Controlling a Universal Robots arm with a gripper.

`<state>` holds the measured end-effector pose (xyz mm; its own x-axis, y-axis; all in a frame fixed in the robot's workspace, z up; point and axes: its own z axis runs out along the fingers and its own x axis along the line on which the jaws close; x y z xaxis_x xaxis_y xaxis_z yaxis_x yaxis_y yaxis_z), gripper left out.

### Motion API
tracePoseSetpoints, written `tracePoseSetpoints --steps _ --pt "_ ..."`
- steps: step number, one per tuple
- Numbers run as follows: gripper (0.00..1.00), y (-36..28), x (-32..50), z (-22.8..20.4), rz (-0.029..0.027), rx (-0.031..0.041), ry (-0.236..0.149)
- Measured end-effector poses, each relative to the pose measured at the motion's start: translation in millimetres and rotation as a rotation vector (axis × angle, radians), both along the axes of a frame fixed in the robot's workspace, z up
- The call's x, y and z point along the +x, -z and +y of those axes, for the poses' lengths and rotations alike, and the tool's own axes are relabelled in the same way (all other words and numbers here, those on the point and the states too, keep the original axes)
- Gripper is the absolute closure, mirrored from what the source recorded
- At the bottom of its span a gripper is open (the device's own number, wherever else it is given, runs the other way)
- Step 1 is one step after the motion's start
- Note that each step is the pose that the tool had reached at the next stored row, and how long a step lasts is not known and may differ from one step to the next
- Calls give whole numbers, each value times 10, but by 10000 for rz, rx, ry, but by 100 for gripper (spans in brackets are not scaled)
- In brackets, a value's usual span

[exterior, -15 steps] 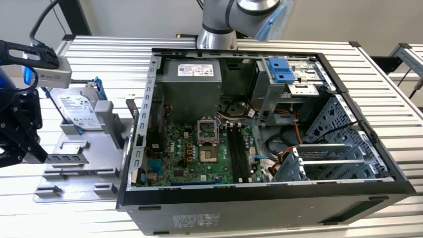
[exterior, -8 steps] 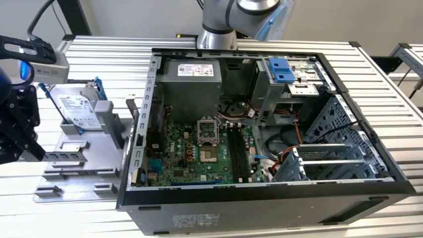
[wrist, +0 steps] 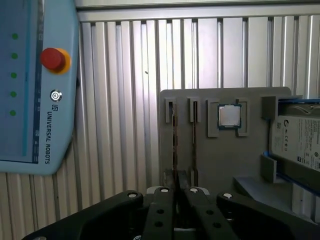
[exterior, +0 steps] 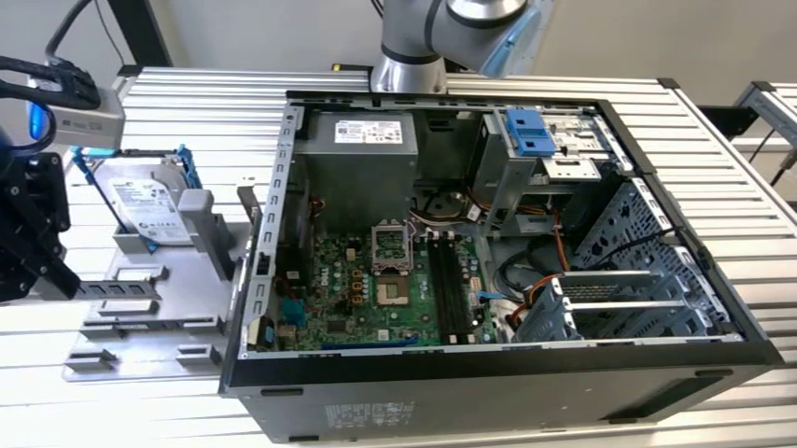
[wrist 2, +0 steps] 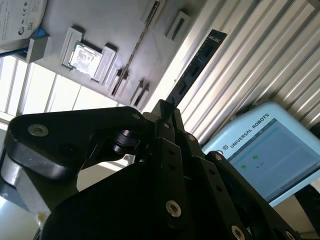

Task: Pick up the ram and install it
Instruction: 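Pick up the ram and move it above insertion slot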

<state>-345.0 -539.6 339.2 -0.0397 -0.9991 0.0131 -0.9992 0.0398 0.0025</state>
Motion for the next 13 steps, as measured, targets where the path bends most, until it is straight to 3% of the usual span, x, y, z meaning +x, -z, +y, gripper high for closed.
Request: tracePoseSetpoints --steps 13 --pt "100 -119 0 0 0 -6 0"
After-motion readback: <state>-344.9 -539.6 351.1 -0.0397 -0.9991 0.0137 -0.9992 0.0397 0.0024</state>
